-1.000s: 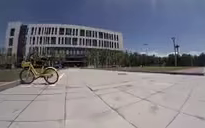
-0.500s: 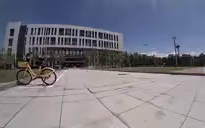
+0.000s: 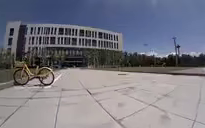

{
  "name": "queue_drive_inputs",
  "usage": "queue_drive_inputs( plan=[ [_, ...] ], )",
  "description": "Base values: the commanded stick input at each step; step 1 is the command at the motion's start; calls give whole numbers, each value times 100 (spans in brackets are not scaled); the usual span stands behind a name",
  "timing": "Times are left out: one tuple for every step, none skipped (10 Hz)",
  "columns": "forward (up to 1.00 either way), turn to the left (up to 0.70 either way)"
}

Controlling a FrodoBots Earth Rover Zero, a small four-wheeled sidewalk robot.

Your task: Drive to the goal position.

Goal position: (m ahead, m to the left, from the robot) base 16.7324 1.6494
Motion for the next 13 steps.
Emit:
queue_drive_inputs(
  plan=[
    [27,0],
    [27,0],
    [27,0],
    [27,0],
    [27,0],
    [27,0],
    [27,0],
    [27,0],
    [27,0],
    [27,0],
    [27,0],
    [27,0],
    [27,0]
  ],
)
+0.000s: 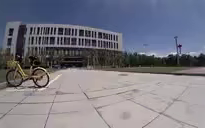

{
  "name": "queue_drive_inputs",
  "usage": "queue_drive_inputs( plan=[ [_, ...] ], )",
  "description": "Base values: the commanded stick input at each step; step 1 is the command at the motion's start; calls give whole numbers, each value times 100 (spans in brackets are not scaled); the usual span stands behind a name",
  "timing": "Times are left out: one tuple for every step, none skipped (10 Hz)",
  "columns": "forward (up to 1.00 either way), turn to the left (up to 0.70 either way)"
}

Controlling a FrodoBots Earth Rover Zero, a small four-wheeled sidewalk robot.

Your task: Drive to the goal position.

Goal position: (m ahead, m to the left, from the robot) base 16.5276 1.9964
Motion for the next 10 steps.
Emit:
queue_drive_inputs(
  plan=[
    [27,0],
    [27,0],
    [27,0],
    [27,0],
    [27,0],
    [27,0],
    [27,0],
    [27,0],
    [27,0],
    [27,0]
  ],
)
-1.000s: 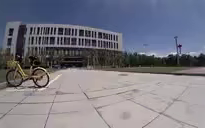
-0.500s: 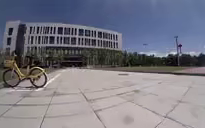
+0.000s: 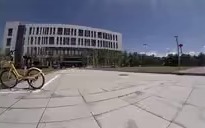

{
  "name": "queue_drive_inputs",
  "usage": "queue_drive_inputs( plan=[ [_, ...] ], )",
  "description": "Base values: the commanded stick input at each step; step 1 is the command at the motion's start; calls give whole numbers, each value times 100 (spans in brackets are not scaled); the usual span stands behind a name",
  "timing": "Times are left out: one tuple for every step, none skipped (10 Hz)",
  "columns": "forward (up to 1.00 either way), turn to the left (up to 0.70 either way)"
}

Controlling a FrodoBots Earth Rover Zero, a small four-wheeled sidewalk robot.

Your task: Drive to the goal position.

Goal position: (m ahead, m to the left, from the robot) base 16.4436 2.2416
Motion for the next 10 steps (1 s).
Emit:
queue_drive_inputs(
  plan=[
    [27,0],
    [27,0],
    [27,0],
    [27,0],
    [27,0],
    [27,0],
    [27,0],
    [27,0],
    [27,0],
    [27,0]
  ],
)
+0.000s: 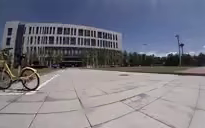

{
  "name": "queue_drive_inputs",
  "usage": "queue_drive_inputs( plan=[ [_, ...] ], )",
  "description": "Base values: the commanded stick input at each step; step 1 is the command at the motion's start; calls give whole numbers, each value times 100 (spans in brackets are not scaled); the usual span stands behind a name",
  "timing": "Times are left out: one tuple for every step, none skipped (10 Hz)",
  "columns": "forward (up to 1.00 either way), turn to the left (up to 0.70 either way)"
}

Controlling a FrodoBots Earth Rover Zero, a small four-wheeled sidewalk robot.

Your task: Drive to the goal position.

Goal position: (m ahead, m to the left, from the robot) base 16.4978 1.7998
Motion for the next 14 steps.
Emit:
queue_drive_inputs(
  plan=[
    [27,0],
    [27,0],
    [27,0],
    [27,0],
    [26,0],
    [26,0],
    [27,0],
    [27,0],
    [27,0],
    [27,0],
    [27,0],
    [26,0],
    [27,0],
    [27,0]
  ],
)
